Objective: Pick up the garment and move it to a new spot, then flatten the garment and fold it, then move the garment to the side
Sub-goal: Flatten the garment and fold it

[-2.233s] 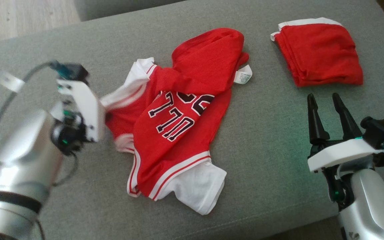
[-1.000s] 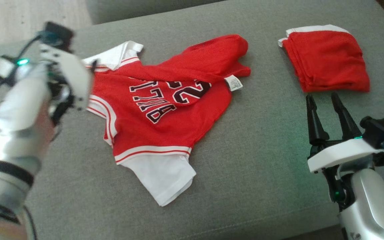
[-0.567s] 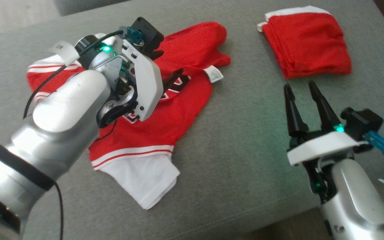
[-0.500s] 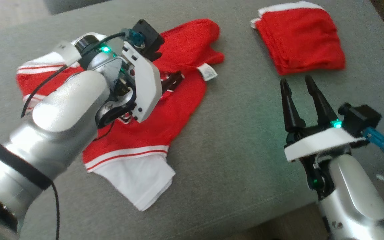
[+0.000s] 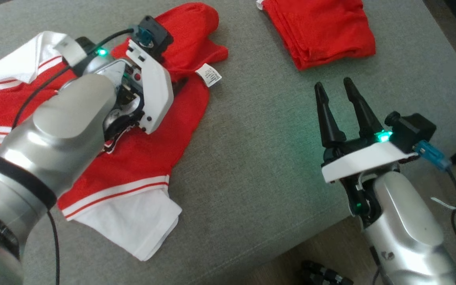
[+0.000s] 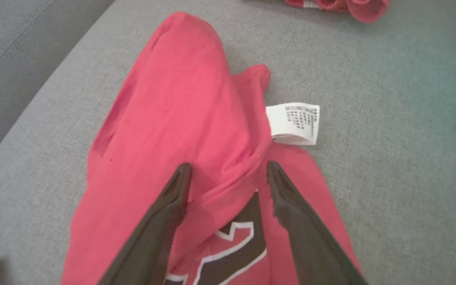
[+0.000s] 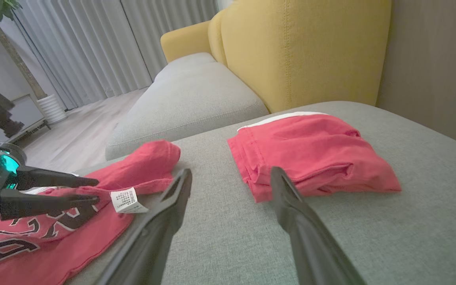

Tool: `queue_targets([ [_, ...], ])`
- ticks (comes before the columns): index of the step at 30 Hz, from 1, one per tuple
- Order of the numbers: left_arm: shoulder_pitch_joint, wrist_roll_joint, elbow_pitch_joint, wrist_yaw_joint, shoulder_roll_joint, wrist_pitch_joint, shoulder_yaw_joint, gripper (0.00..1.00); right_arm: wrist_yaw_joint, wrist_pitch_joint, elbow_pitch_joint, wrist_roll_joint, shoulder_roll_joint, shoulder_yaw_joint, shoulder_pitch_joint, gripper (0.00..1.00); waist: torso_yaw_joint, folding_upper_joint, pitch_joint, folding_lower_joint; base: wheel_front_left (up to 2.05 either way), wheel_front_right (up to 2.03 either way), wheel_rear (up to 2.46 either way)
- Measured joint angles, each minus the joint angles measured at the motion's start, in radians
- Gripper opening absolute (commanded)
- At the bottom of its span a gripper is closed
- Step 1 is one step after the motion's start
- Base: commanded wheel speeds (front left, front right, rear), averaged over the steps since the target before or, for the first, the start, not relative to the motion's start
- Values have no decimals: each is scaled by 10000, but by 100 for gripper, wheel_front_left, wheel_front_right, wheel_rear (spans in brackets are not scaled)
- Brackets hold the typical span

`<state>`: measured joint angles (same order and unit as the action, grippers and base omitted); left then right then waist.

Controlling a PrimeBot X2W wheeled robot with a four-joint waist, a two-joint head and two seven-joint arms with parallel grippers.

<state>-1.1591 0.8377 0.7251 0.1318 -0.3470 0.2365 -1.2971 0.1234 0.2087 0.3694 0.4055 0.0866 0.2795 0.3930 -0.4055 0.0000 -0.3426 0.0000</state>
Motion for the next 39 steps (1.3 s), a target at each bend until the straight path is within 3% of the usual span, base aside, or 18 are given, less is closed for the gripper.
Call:
queue_targets([
  [2,0,12,109,0,25,88,-115,100,0,35,42,35,-36,35,126,100,-52,0,-70,0,0,0,0],
  [3,0,12,130,0,35,144,-136,62,0,44,59,84,-38,42,151,100,-60,0,-95,0,0,0,0],
  [4,0,12,148,0,33,211,-146,0,0,88,117,86,-38,42,156,100,-52,0,-106,0,0,0,0],
  [13,-230,502,756,0,71,-685,-81,0,0,203,372,81,29,-19,155,100,362,0,146,0,0,0,0],
  [18,-374,1850,1618,-35,102,-1204,1126,0,0,186,372,67,219,-180,103,100,659,0,421,0,0,0,0],
  [19,-370,2255,2096,-270,67,-1340,1567,0,0,153,330,67,230,-211,47,100,749,0,498,0,0,0,0],
  [24,-151,4224,3195,-359,21,-932,3104,0,0,-65,209,67,232,-211,40,100,809,0,517,0,0,0,0],
  [26,128,4470,3551,-355,4,-692,3173,0,0,-117,184,67,236,-211,40,100,787,0,496,0,0,0,0],
  [27,291,4512,3733,-355,-8,-692,3216,12,0,-153,176,67,238,-211,37,100,776,0,487,0,0,0,0],
  [28,444,4539,3910,-357,-25,-640,3277,42,0,-155,155,67,244,-215,28,100,771,0,485,0,0,0,0],
  [29,580,4635,4088,-357,-29,-466,3329,89,0,-184,150,67,251,-221,20,100,771,0,489,0,0,0,0],
  [30,703,4729,4194,-353,-35,-297,3340,100,0,-219,150,67,255,-228,16,100,779,0,504,0,0,0,0],
  [39,831,4299,3647,-84,142,-1103,2959,100,0,-374,117,-38,456,-324,-422,100,1203,0,939,0,0,0,0],
])
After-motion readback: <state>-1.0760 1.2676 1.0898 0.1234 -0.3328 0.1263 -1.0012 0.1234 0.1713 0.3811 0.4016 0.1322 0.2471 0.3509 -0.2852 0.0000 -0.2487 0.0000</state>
